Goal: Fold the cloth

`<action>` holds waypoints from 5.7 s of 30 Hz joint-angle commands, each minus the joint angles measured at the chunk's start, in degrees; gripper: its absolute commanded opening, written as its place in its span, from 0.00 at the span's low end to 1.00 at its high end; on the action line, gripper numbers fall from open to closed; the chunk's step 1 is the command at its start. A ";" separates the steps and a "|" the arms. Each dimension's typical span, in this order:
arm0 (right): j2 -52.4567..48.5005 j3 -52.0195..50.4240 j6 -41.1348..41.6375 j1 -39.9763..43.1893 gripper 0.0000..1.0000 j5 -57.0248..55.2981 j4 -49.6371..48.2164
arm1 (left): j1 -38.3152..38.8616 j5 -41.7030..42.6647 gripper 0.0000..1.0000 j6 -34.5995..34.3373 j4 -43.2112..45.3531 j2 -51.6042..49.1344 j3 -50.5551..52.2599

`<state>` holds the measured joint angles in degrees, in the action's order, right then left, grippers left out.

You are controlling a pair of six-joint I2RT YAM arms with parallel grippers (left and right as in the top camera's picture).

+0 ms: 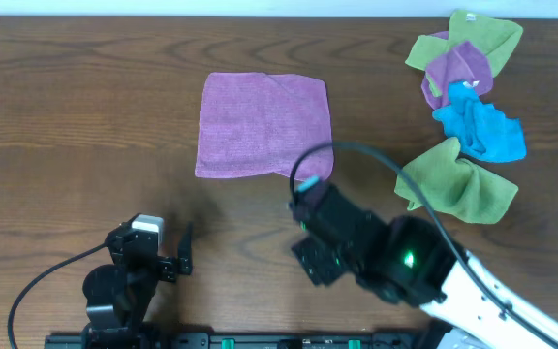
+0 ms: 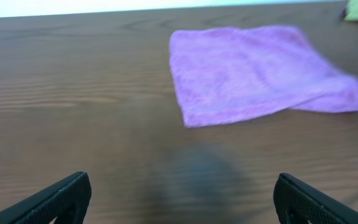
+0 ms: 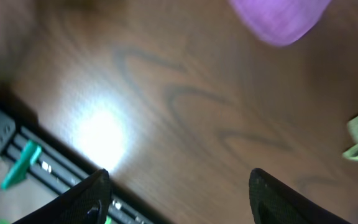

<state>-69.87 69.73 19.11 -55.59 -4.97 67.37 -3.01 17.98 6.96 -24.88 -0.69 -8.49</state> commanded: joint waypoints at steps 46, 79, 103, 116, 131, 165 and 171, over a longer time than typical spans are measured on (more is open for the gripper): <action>3.58 -3.10 -6.60 25.31 0.99 8.20 -22.88 | -0.35 12.48 0.96 -24.52 35.26 -85.42 -35.06; 3.52 -3.10 -8.09 25.31 0.99 8.26 -24.28 | 4.35 27.34 0.95 -22.67 16.37 -107.95 -44.61; 3.52 -3.10 -9.14 25.29 0.99 11.65 -24.41 | 4.50 32.76 0.95 -18.53 2.36 -107.93 -44.63; 3.15 -3.10 -9.11 25.29 0.99 12.66 -24.76 | 4.35 57.86 0.87 -19.41 2.38 -107.93 -54.42; 2.03 -3.10 -9.14 25.20 0.99 13.60 -26.03 | 4.33 18.71 0.82 -19.37 -12.61 -107.93 -55.74; 0.28 -3.10 -9.14 25.18 0.99 17.29 -26.45 | 13.20 33.20 0.59 -19.39 -9.18 -107.93 -45.18; 0.33 -3.10 -9.14 25.18 0.99 17.46 -26.43 | 13.16 33.55 0.40 -19.37 -12.72 -105.92 -45.27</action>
<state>-69.54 66.57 11.00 -30.81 11.68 40.93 9.98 50.70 -13.19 -36.77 -107.57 -53.93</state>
